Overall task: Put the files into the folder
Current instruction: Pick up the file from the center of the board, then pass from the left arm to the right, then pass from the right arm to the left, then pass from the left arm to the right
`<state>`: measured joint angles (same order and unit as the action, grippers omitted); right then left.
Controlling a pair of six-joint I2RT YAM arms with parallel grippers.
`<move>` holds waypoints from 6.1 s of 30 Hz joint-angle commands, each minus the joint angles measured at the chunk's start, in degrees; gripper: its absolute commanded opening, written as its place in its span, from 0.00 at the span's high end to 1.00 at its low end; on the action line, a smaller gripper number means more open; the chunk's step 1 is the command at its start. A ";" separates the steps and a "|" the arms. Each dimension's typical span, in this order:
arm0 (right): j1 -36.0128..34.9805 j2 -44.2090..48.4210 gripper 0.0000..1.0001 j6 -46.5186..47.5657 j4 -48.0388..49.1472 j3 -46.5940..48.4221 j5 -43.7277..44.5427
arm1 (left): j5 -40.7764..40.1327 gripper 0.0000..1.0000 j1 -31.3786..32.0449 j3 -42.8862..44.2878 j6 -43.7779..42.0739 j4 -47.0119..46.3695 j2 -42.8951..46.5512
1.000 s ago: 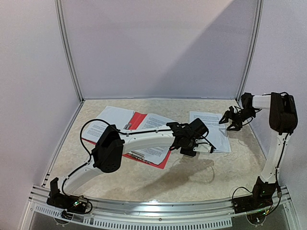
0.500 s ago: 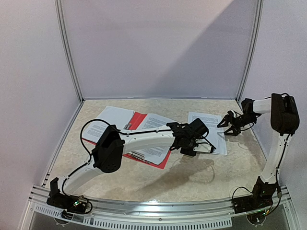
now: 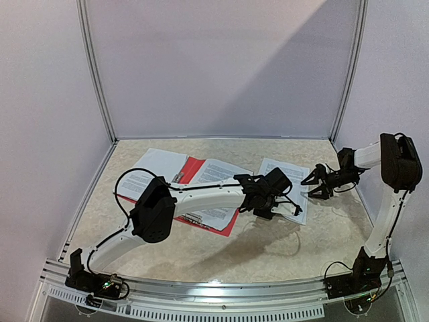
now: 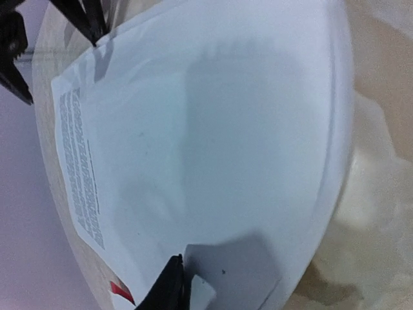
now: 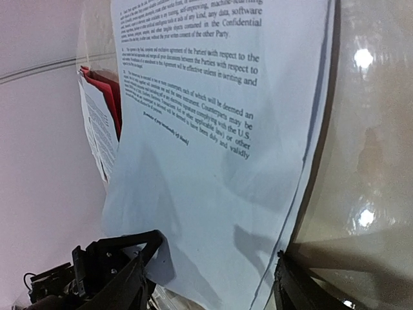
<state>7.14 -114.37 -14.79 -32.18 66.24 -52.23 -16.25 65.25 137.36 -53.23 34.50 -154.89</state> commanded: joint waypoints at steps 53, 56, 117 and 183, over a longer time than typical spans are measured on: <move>-5.11 29.01 0.42 -25.43 21.08 -32.25 0.64 | 7.35 1.00 0.00 -0.78 2.30 4.51 7.79; -5.11 29.88 0.66 -27.28 22.51 -32.31 -1.21 | 7.66 1.00 0.22 -0.95 2.51 4.79 7.67; -2.64 28.16 1.00 -12.40 2.95 -23.26 1.95 | 4.91 0.75 0.22 -19.81 2.14 1.58 15.62; -13.96 47.68 0.25 -3.85 -31.35 20.93 23.51 | -27.57 1.00 -10.37 -1.11 -18.02 20.97 38.16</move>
<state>-3.03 -68.29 -19.22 -68.40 84.79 -26.48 -32.03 56.64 136.75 -68.18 43.20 -116.73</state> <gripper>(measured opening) 0.759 0.002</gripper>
